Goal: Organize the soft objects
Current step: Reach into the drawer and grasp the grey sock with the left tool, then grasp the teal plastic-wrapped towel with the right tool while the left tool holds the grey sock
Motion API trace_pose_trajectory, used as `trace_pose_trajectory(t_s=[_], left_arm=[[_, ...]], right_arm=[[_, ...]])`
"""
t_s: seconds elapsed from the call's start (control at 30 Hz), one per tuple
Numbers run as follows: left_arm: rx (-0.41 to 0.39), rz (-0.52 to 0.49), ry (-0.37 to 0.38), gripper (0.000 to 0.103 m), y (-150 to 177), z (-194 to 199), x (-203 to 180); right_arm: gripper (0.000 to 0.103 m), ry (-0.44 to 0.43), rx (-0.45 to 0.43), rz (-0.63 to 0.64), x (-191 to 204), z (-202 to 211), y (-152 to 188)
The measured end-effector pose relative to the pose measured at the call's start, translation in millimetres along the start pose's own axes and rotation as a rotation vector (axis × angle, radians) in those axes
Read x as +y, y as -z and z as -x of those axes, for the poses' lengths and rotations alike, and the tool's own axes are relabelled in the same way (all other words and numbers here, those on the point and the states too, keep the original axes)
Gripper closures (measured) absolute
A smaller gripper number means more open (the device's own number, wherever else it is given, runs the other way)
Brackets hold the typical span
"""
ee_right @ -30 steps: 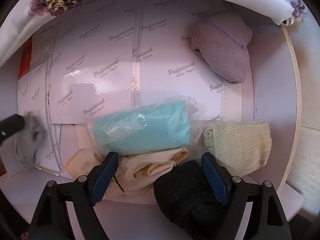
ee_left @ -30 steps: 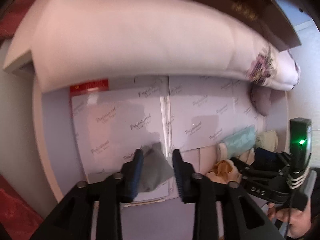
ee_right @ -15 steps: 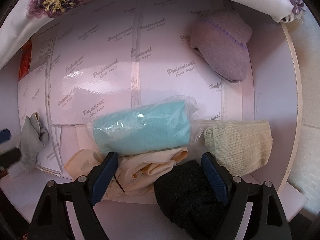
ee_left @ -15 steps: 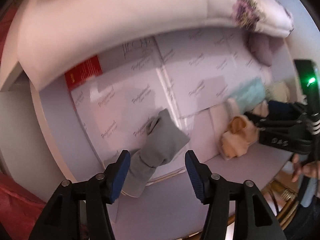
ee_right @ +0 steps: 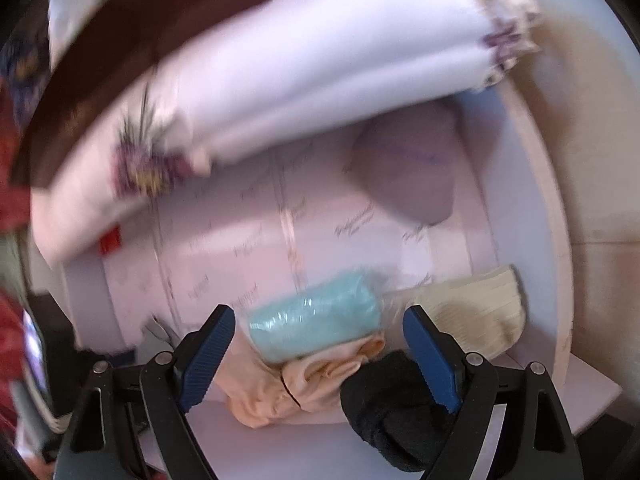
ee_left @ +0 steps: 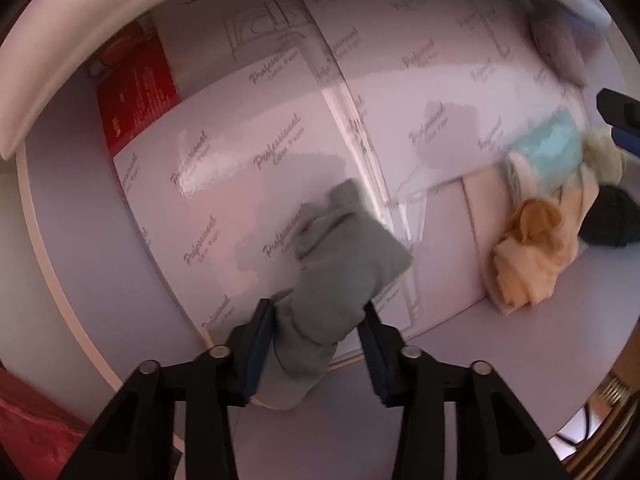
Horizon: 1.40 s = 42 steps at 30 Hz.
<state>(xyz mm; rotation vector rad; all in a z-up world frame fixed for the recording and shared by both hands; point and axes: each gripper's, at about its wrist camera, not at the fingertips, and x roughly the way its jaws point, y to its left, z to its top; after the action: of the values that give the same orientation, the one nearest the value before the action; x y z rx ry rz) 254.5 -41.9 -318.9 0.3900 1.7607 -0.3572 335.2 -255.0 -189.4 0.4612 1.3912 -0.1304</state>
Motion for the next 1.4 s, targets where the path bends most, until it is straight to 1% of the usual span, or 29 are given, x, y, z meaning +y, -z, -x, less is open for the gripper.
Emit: trace_pose_trajectory(t_s=[0.03,0.1,0.13,0.2,0.27,0.33,0.4,0.5,0.57,0.63,0.77,0.83,0.9,0.97,1.07,1.17,1.27,1.33,1.37,1.4], left_arm=[[-0.004,0.023,0.018,0.065,0.8,-1.3,3.2],[-0.020,0.084,0.085,0.066,-2.0,5.1,17.6],[-0.027,0.120,0.117,0.066,-2.4,6.0,22.9],[-0.035,0.180,0.148,0.066,-2.2,6.0,34.2],[-0.035,0.231,0.182,0.066,-1.0,4.3,42.7],[-0.035,0.221,0.171,0.066,0.2,4.6,44.4],[-0.036,0.219,0.160,0.066,1.0,3.1,39.9],[-0.033,0.223,0.153,0.065,-1.8,8.7,26.4],[-0.032,0.224,0.148,0.065,-2.0,9.9,24.8],[-0.031,0.225,0.143,0.064,-7.5,-1.8,10.8],[-0.033,0.221,0.135,0.064,-10.9,-8.2,4.8],[-0.035,0.217,0.130,0.063,-12.2,-10.7,0.9],[-0.036,0.216,0.128,0.063,-13.3,-12.7,-2.2],[-0.036,0.216,0.130,0.063,-13.3,-12.0,-1.2],[-0.036,0.222,0.134,0.063,-13.7,-11.7,-1.3],[-0.038,0.222,0.133,0.063,-11.4,-8.2,-0.7],[-0.038,0.221,0.134,0.063,-10.7,-8.4,0.1],[-0.039,0.215,0.133,0.063,-10.7,-8.6,0.9],[-0.039,0.213,0.132,0.063,-10.5,-8.8,0.7],[-0.039,0.212,0.132,0.063,-11.2,-9.8,0.5]], right_arm=[[0.021,-0.008,-0.014,-0.023,-4.9,4.4,-2.5],[0.032,-0.009,-0.028,-0.044,-10.8,9.7,-5.5],[0.033,-0.006,-0.028,-0.047,-12.4,10.7,-6.0],[0.035,-0.009,-0.013,-0.056,-17.2,10.1,-8.0],[0.034,-0.027,0.028,-0.054,-19.1,4.7,-7.1],[0.034,-0.045,0.077,-0.039,-16.0,-2.0,-2.2],[0.034,-0.044,0.110,-0.027,-12.2,-6.7,3.0],[0.034,-0.055,0.133,-0.037,-10.4,-12.0,2.6],[0.034,-0.050,0.135,-0.038,-9.2,-14.6,0.2],[0.034,-0.032,0.164,-0.041,-10.2,-22.2,1.5],[0.034,-0.002,0.197,-0.062,-12.1,-34.0,3.9],[0.033,-0.008,0.175,-0.058,-9.2,-35.4,1.1],[0.033,-0.055,0.123,-0.024,0.6,-29.6,-3.5],[0.033,-0.052,0.097,0.017,7.6,-25.7,-4.2],[0.033,-0.019,0.105,0.015,7.1,-28.1,-1.7],[0.033,0.012,0.117,0.007,17.9,-38.5,4.3],[0.033,0.014,0.117,-0.025,20.7,-45.4,8.4],[0.033,0.031,0.114,-0.019,26.8,-49.0,9.3],[0.035,0.043,0.111,-0.010,29.5,-50.4,9.5],[0.041,0.052,0.110,-0.001,33.1,-52.4,10.2]])
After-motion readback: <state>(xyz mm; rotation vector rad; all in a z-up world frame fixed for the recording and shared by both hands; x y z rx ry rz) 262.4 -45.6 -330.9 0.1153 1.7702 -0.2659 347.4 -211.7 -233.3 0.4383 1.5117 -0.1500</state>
